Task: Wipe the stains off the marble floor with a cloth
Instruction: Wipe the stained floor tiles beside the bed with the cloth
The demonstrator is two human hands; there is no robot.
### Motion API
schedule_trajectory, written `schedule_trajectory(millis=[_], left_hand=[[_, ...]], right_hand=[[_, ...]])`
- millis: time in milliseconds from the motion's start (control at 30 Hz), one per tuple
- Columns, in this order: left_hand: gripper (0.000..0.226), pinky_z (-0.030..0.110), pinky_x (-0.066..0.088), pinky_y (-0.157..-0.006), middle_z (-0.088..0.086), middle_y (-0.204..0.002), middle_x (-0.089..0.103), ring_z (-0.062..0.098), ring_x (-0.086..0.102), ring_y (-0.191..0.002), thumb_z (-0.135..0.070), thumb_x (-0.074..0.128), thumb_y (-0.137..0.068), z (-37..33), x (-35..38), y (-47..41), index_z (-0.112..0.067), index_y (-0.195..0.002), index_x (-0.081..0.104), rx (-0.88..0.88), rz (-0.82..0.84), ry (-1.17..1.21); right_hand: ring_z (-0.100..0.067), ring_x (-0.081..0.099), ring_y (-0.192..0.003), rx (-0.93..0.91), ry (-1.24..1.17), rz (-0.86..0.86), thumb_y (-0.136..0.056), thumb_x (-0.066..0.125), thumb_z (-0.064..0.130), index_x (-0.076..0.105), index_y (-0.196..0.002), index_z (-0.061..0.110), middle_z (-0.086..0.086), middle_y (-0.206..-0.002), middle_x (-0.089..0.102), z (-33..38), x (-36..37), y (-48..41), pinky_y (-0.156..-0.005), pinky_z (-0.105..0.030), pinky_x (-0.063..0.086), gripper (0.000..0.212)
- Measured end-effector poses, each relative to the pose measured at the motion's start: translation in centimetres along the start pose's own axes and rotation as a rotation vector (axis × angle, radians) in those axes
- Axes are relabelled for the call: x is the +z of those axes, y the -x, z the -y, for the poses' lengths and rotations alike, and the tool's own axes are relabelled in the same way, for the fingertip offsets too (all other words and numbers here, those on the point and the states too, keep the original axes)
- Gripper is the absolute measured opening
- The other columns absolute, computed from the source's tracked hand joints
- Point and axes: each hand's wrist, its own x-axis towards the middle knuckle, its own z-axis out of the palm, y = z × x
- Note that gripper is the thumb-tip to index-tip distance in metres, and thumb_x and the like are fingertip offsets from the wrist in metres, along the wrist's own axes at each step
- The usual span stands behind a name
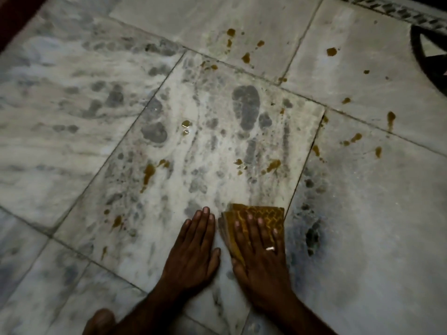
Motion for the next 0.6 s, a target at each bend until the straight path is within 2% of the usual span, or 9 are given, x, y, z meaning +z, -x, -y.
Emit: schedule_trajectory(millis=[67,133,200,300,467,600], left_hand=[[0.072,0.047,0.021,-0.123,0.018,-0.165,0.024,0.031,0.023,-0.153,-0.041,0.043,-0.098,1.0,-0.4,0.9,0.000,-0.155,0.030,-0.037,0.006,0.008],[0.073,0.046,0.020,-0.124,0.017,-0.165,0.023,0.030,0.022,-0.154,-0.044,0.043,-0.098,1.7,-0.8,1.5,0.000,-0.155,0.030,-0.074,0.001,0.011],[0.074,0.045,0.016,-0.125,0.017,-0.165,0.023,0.030,0.019,-0.155,-0.045,0.041,-0.098,2.3,-1.1,2.0,0.000,-0.155,0.029,-0.107,0.002,0.010],[0.074,0.044,0.013,-0.126,0.018,-0.166,0.021,0.030,0.017,-0.155,-0.042,0.040,-0.097,3.3,-1.3,3.0,0.001,-0.155,0.026,-0.166,-0.002,-0.005],[0.075,0.044,0.014,-0.126,0.018,-0.166,0.019,0.031,0.020,-0.154,-0.041,0.040,-0.096,4.8,-1.5,5.7,0.000,-0.156,0.024,-0.164,0.069,-0.023],[0.077,0.045,0.016,-0.125,0.017,-0.167,0.019,0.030,0.019,-0.155,-0.045,0.041,-0.097,4.8,-1.6,5.8,-0.001,-0.157,0.023,-0.150,0.105,0.002]], right_hand=[[-0.029,0.028,-0.154,0.044,-0.010,-0.024,-0.094,0.043,0.047,0.022,-0.163,0.022,-0.008,-0.170,0.020,-1.1,-0.2,-0.4,-0.121,-0.054,0.022,0.076],[-0.031,0.024,-0.155,0.130,-0.011,-0.039,-0.097,0.039,0.046,0.020,-0.164,0.020,-0.011,-0.170,0.019,-1.0,-0.6,-3.1,-0.121,-0.059,0.022,0.074],[-0.033,0.019,-0.156,0.122,-0.014,-0.010,-0.095,0.039,0.049,0.018,-0.164,0.020,-0.012,-0.171,0.017,0.7,-0.9,-5.9,-0.122,-0.061,0.019,0.078],[-0.033,0.019,-0.157,-0.036,-0.007,-0.007,-0.089,0.045,0.050,0.019,-0.164,0.023,-0.012,-0.171,0.015,4.3,-0.3,-6.0,-0.123,-0.058,0.015,0.083],[-0.032,0.025,-0.155,-0.276,0.020,0.006,-0.082,0.053,0.046,0.030,-0.161,0.026,-0.010,-0.169,0.023,4.4,0.8,0.6,-0.117,-0.060,0.027,0.085],[-0.032,0.028,-0.154,-0.114,0.035,-0.028,-0.088,0.049,0.048,0.026,-0.162,0.028,-0.010,-0.170,0.021,0.7,0.3,-1.4,-0.119,-0.060,0.025,0.080]])
